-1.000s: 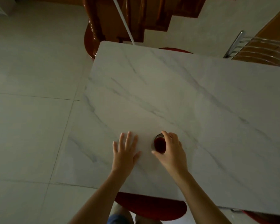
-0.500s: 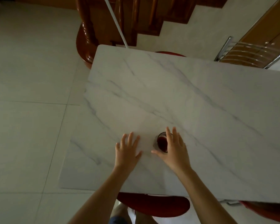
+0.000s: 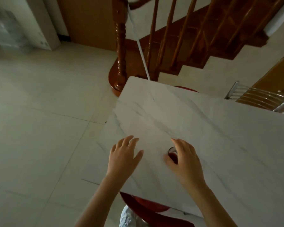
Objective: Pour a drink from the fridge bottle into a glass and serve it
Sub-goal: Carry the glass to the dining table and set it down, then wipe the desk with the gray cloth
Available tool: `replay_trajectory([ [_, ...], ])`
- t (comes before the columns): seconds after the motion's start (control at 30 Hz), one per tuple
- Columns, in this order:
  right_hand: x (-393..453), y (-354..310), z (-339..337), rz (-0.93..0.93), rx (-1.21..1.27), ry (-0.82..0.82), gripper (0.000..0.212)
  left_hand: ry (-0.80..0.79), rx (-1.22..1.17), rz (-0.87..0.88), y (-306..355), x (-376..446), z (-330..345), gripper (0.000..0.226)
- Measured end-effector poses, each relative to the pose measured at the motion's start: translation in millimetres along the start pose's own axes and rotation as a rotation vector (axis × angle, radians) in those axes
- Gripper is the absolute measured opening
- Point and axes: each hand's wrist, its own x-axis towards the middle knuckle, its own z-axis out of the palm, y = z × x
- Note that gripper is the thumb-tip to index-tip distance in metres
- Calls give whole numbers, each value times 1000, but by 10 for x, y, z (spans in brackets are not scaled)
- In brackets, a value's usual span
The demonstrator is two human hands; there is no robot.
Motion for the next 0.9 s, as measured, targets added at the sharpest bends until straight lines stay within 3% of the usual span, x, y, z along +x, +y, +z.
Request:
replay_trajectory([
  [0.47,-813,-688,-410,-405,137,-78,52,358,171,-351,-31,-1981,-691,49],
  [0.9,-1569,-2329,142,-866,193,-324,49,524,303,-890,-800,-3928,-1041,49],
])
